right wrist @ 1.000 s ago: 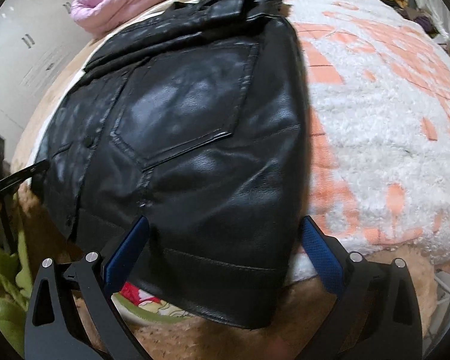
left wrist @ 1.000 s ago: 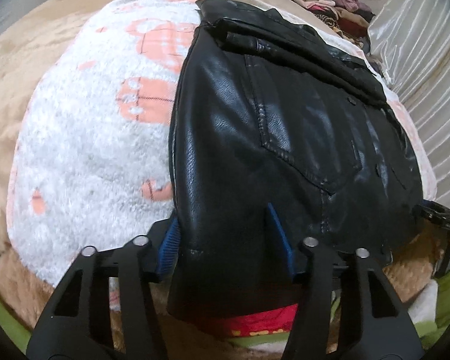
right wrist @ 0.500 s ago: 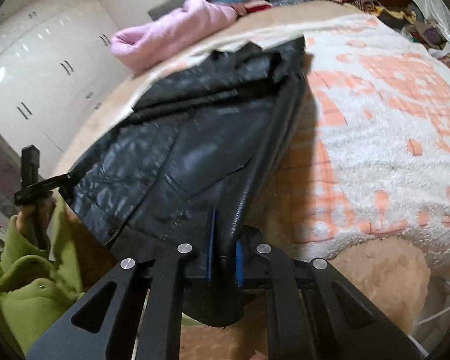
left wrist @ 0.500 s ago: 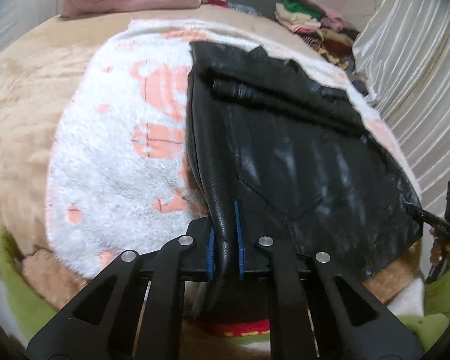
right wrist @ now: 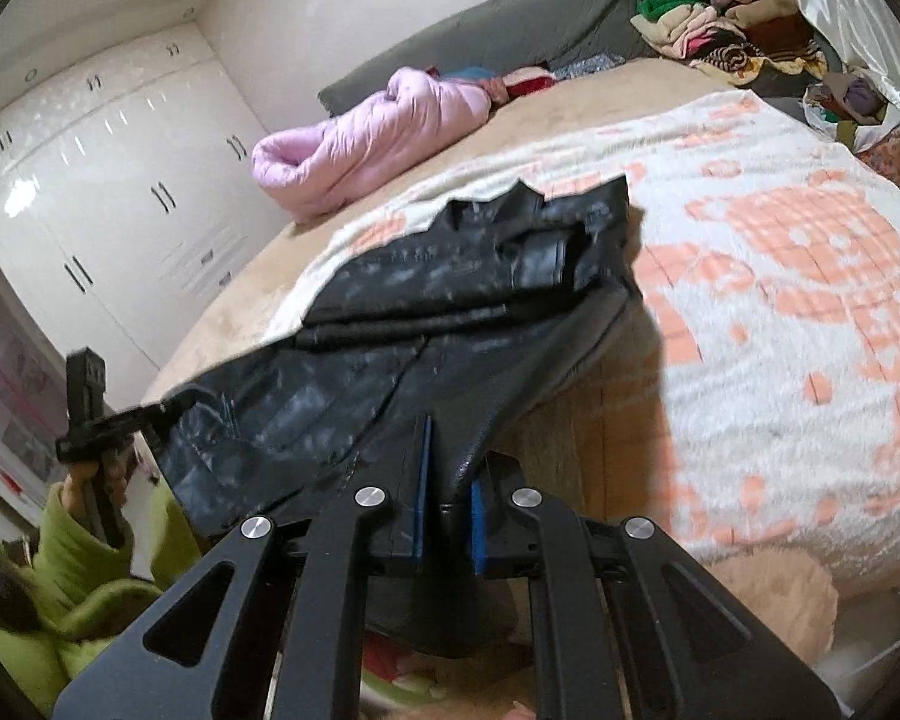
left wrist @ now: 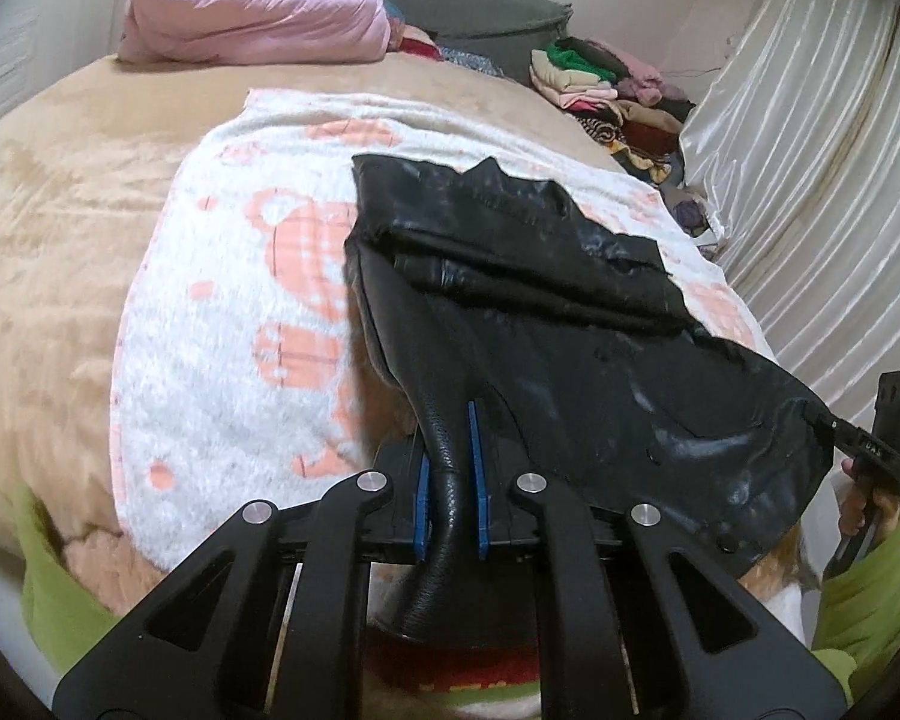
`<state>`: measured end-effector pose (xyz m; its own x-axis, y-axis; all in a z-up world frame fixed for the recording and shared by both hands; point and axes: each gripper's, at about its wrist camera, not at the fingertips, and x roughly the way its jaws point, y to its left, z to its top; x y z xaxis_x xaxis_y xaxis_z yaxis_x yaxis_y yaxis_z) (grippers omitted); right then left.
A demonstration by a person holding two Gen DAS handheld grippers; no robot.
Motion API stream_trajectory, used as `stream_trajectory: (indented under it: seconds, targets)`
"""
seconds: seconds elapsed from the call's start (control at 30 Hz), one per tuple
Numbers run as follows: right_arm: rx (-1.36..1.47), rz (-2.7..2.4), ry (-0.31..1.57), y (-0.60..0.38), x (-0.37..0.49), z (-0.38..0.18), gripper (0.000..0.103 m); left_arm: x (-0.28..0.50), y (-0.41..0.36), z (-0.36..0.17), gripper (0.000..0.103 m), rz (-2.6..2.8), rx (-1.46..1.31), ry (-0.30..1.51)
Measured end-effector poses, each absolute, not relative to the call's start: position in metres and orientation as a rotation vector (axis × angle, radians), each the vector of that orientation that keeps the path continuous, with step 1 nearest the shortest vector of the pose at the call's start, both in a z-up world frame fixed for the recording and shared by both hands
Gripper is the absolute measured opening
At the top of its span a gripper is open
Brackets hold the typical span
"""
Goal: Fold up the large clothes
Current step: 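Grasp the jacket hem with both tools and lift it toward the collar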
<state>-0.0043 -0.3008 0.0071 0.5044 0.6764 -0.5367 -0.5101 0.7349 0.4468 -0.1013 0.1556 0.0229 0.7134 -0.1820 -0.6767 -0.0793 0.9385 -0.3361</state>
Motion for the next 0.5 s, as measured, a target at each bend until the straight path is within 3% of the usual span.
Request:
stream_trajectory:
  seconds: [0.5]
  targets:
    - [0.349, 0.692, 0.637, -0.297, 0.055, 0.05, 0.009, -0.042, 0.16, 0.076, 0.004, -0.023, -0.348, 0.67]
